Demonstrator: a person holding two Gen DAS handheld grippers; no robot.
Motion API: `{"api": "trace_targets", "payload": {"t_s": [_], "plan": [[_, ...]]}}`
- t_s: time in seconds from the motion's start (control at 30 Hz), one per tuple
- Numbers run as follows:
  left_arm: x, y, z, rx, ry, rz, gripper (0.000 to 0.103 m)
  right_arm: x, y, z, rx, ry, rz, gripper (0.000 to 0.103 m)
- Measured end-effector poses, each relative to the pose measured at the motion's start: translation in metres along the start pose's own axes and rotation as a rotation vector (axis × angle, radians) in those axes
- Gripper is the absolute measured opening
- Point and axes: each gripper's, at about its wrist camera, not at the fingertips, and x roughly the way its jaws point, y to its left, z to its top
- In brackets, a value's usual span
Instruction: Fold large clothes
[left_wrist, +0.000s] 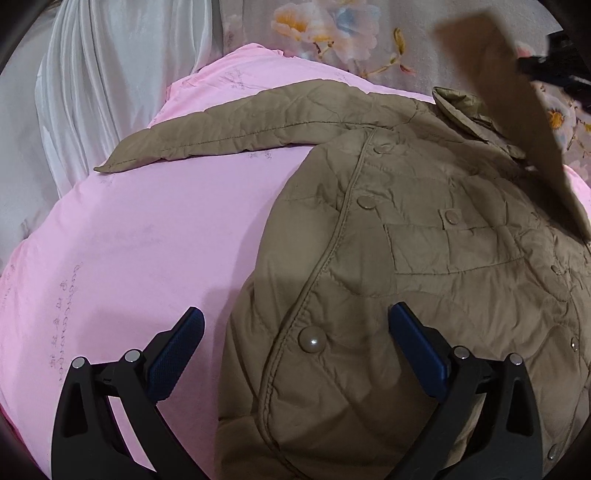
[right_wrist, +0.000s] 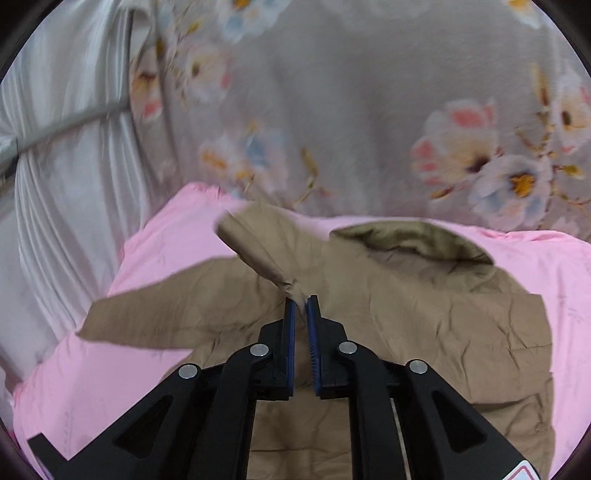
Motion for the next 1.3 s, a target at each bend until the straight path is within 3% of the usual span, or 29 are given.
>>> {"api": "trace_targets", "payload": {"t_s": [0.07,0.13,0.2,0.33,0.5,0.73,0.9,0.97,1.03,1.1,1.13,1.17,1.2,1.23,1.3], "plan": [[0.001,0.003,0.000,-0.014,0.007,-0.028,0.098,0.005,0.012,-0.005,-0.013,0.022,0.049,0.019],[0.003,0.005,0.001,-0.027,0.015,-0.050,0.098,-0.003,0.016,-0.006,-0.017,-0.011,0.056,0.051],[0.004,0.007,0.003,-0.033,0.024,-0.079,0.098,-0.019,0.014,-0.005,-0.018,-0.071,0.034,0.056],[-0.004,0.011,0.013,-0.051,0.030,-0.147,0.098,-0.040,-0.022,-0.010,0.040,-0.091,-0.031,0.059],[-0.029,0.008,0.051,-0.078,-0.043,-0.241,0.098,-0.046,-0.110,-0.039,0.220,-0.019,-0.129,0.059],[0.024,-0.051,0.117,-0.022,0.085,-0.356,0.098,-0.049,-0.225,-0.090,0.540,0.045,-0.187,0.059],[0.073,-0.080,0.138,-0.088,0.200,-0.414,0.098,-0.042,-0.280,-0.119,0.756,0.070,-0.133,0.060],[0.080,-0.087,0.140,-0.115,0.209,-0.433,0.095,-0.038,-0.298,-0.129,0.851,0.060,-0.074,0.060],[0.084,-0.095,0.145,-0.124,0.197,-0.440,0.087,-0.034,-0.314,-0.133,0.938,0.032,-0.017,0.060],[0.086,-0.102,0.149,-0.111,0.184,-0.441,0.059,-0.028,-0.323,-0.132,0.980,0.017,0.001,0.058],[0.088,-0.107,0.152,-0.095,0.185,-0.409,0.050,-0.024,-0.324,-0.129,0.985,0.019,0.002,0.048],[0.091,-0.111,0.154,-0.080,0.180,-0.379,0.023,-0.020,-0.326,-0.126,0.984,0.026,0.005,0.039],[0.091,-0.111,0.157,-0.075,0.177,-0.374,0.003,-0.014,-0.325,-0.120,0.980,0.042,0.004,0.021],[0.091,-0.113,0.160,-0.068,0.170,-0.376,0.003,-0.008,-0.325,-0.115,0.963,0.065,-0.010,0.008],[0.080,-0.113,0.169,-0.053,0.107,-0.361,0.002,-0.013,-0.319,-0.102,0.920,0.029,-0.002,0.005]]}}
